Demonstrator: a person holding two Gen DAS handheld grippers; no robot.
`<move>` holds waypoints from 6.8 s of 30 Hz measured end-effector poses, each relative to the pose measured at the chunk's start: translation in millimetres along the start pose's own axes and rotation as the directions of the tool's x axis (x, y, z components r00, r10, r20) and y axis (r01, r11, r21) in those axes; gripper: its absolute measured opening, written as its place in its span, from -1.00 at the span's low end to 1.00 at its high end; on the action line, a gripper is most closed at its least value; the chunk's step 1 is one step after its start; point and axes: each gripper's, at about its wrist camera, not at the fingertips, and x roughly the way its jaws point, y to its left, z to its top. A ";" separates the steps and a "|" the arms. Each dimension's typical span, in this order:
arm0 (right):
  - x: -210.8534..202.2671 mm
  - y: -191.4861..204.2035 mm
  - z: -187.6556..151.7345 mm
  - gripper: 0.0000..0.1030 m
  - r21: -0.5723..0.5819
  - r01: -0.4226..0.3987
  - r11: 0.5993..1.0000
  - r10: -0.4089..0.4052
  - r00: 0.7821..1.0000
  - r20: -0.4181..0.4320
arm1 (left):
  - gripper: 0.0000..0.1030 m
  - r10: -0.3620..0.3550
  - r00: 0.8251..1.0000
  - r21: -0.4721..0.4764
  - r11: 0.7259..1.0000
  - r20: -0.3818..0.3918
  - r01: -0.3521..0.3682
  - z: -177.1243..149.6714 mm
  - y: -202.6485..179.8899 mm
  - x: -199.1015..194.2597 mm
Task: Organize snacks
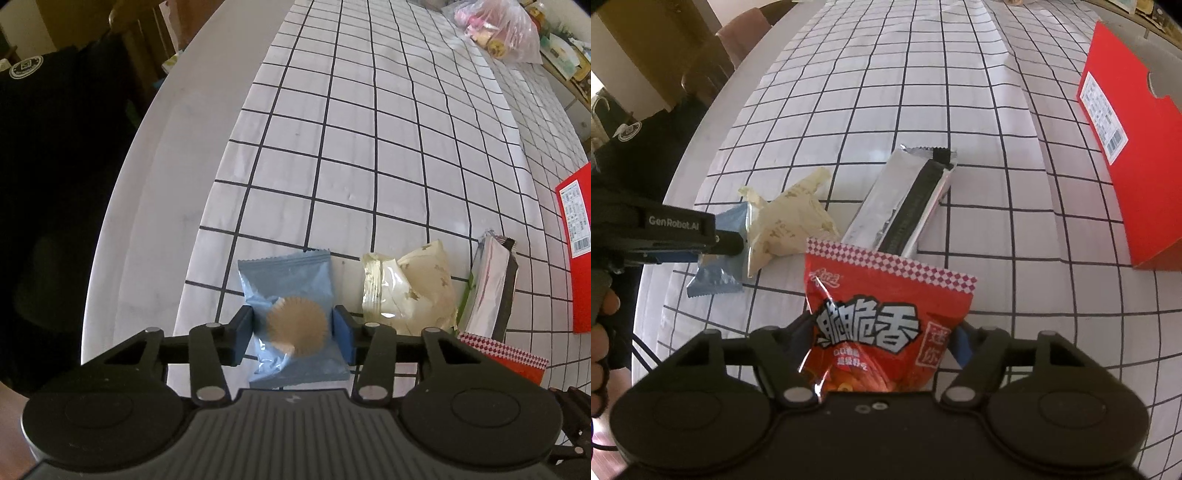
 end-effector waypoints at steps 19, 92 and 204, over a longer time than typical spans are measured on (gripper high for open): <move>-57.3 -58.9 -2.3 0.32 0.080 -0.056 0.995 0.047 0.993 0.110 | -0.11 -0.097 0.993 -0.064 0.993 0.064 0.101 -26.5 12.7 -48.2; -101.6 -372.8 95.6 0.35 -0.010 0.004 1.000 -0.002 0.983 0.184 | -0.11 -0.061 0.998 0.353 0.934 0.013 0.053 35.0 -429.7 -4.6; 12.2 -40.3 74.3 0.85 0.169 0.024 0.985 -0.032 0.999 0.044 | 0.36 -0.154 0.987 0.669 0.739 0.050 0.081 -7.3 -84.3 -16.9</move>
